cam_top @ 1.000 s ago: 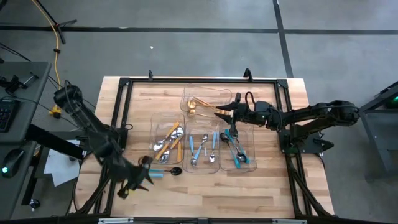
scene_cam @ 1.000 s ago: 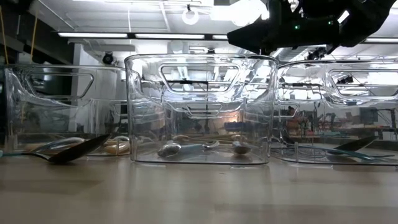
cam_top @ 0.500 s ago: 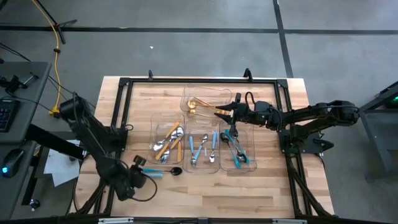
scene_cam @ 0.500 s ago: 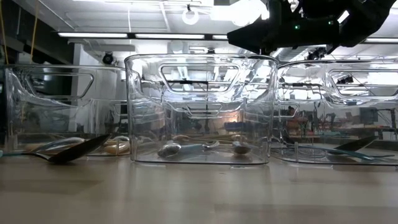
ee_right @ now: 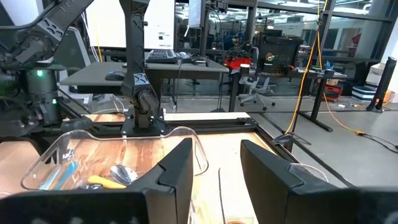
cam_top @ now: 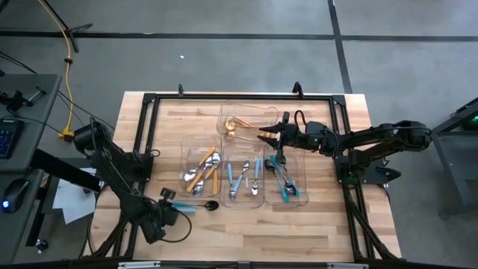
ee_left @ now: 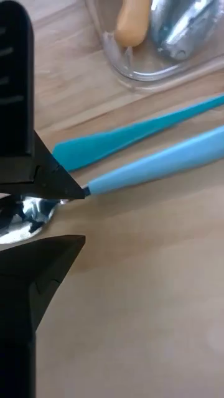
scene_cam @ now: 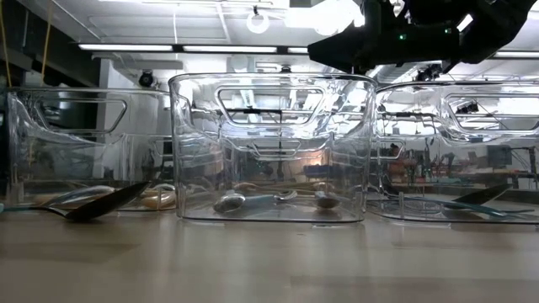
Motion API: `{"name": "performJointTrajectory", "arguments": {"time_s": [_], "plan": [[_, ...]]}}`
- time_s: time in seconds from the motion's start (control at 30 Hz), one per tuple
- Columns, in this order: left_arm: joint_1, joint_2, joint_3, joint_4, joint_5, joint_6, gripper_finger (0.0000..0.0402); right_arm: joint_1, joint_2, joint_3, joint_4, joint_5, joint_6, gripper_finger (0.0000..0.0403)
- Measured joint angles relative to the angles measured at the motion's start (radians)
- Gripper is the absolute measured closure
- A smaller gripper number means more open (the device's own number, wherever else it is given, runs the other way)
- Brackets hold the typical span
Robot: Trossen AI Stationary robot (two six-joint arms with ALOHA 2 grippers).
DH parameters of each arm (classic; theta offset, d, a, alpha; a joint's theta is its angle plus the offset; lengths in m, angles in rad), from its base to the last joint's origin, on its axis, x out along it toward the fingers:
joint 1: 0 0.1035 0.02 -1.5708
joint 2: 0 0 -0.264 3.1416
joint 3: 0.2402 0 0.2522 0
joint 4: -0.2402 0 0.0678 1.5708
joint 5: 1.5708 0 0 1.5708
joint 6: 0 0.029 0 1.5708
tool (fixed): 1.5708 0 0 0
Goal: Sort silverware by color (type)
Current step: Put the light blue spoon into the middle transparent bin
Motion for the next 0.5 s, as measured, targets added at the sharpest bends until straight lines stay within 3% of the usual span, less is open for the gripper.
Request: {"name": "performJointTrajectory", "arguments": {"time_s": [0.5], "plan": [[0.004,0.027,-0.001,-0.004,-0.010,-0.100,0.0310,0.000,0.000,0.000,0.000,0.000,0.000,0.0284]]}}
